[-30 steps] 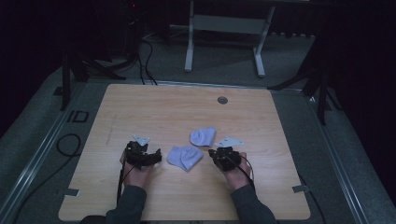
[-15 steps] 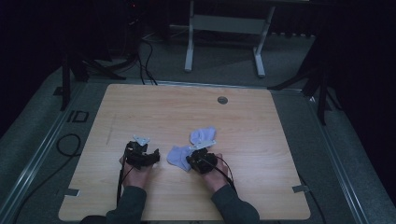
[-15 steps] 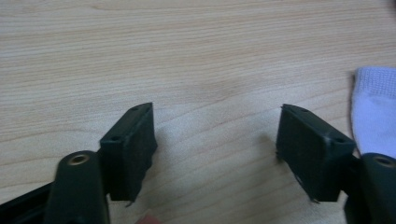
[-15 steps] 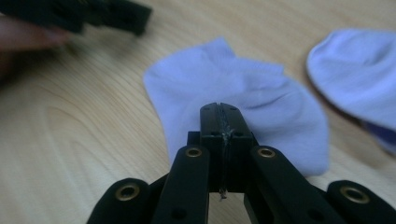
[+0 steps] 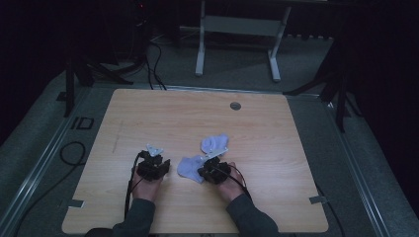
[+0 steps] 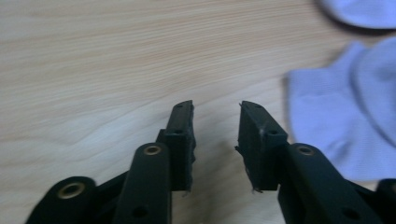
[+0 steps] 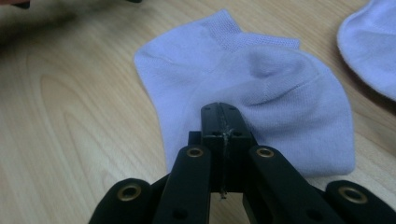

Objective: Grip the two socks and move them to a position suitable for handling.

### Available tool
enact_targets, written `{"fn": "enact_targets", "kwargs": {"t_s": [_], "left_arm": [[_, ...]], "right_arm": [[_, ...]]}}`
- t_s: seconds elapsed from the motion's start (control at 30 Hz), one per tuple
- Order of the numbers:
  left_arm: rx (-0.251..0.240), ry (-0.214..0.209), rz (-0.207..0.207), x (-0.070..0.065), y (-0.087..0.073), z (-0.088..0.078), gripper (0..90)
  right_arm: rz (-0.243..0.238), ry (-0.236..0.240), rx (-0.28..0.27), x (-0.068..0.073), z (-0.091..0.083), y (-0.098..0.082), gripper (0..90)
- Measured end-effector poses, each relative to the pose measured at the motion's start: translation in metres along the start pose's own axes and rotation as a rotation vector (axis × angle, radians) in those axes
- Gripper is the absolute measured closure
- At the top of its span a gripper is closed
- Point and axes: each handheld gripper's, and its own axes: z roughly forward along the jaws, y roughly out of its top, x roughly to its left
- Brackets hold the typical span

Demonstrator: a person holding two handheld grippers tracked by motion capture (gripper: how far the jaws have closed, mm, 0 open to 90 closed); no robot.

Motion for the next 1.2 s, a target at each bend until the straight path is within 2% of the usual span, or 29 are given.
{"fn": "enact_targets", "kwargs": {"t_s": [0.03, 0.07, 0.1, 0.13, 0.17, 0.2, 0.23, 0.27, 0.3, 0.37, 0.43, 0.47, 0.5, 0.53, 0.67, 0.83, 0.97, 1.0, 1.07, 1.2], "left_arm": [[0.000, 0.000, 0.000, 0.000, 0.000, 0.000, 66.9], [-0.004, -0.021, 0.032, -0.006, 0.000, -0.001, 67.2], [-0.004, -0.021, 0.032, -0.006, 0.000, -0.001, 67.8], [-0.007, -0.041, 0.061, -0.012, 0.000, -0.003, 68.1], [-0.007, -0.041, 0.061, -0.012, 0.000, -0.003, 68.6], [-0.014, -0.068, 0.088, -0.017, 0.000, -0.004, 69.5], [-0.014, -0.068, 0.088, -0.017, 0.000, -0.004, 70.1], [-0.018, -0.099, 0.110, -0.023, 0.000, -0.005, 71.1], [-0.018, -0.099, 0.110, -0.023, 0.000, -0.005, 72.3], [-0.026, -0.155, 0.137, -0.033, -0.001, -0.004, 76.3], [-0.022, -0.168, 0.150, -0.037, -0.001, -0.003, 80.4], [-0.018, -0.190, 0.171, -0.044, -0.002, 0.001, 82.8], [-0.018, -0.190, 0.171, -0.044, -0.002, 0.001, 84.9], [-0.009, -0.205, 0.188, -0.048, -0.003, 0.004, 86.5], [0.016, -0.207, 0.185, -0.048, -0.005, 0.008, 89.2], [0.024, -0.231, 0.175, -0.050, -0.006, 0.006, 89.4], [0.028, -0.264, 0.182, -0.055, -0.008, 0.005, 89.4], [0.030, -0.273, 0.196, -0.058, -0.009, 0.004, 89.4], [0.029, -0.273, 0.205, -0.061, -0.010, 0.004, 89.4], [0.025, -0.277, 0.199, -0.061, -0.010, 0.005, 89.4]], "right_arm": [[-0.014, 0.004, 0.005, -0.001, -0.001, 0.000, 90.0], [-0.026, 0.009, 0.009, -0.001, -0.002, -0.001, 90.0], [-0.033, 0.014, 0.015, -0.001, -0.003, -0.001, 90.0], [-0.048, 0.022, 0.022, -0.002, -0.003, -0.002, 90.0], [-0.048, 0.022, 0.022, -0.002, -0.003, -0.002, 90.0], [-0.078, 0.036, 0.038, -0.003, -0.005, -0.002, 90.0], [-0.078, 0.036, 0.038, -0.003, -0.005, -0.002, 90.0], [-0.090, 0.041, 0.043, -0.004, -0.006, -0.003, 90.0], [-0.090, 0.041, 0.043, -0.004, -0.006, -0.003, 90.0], [-0.107, 0.044, 0.046, -0.004, -0.008, -0.004, 90.0], [-0.121, 0.042, 0.047, -0.003, -0.008, -0.004, 90.0], [-0.128, 0.039, 0.050, -0.002, -0.008, -0.004, 90.0], [-0.128, 0.039, 0.050, -0.002, -0.008, -0.004, 90.0], [-0.146, 0.034, 0.056, -0.001, -0.009, -0.004, 90.0], [-0.166, 0.037, 0.060, -0.002, -0.010, -0.004, 90.0], [-0.178, 0.024, 0.069, -0.004, -0.012, -0.006, 90.0], [-0.165, 0.010, 0.073, -0.009, -0.017, -0.009, 90.0], [-0.155, 0.000, 0.079, -0.012, -0.019, -0.010, 89.9], [-0.138, -0.009, 0.082, -0.014, -0.020, -0.011, 88.2], [-0.122, -0.024, 0.067, -0.012, -0.023, -0.009, 83.5]]}}
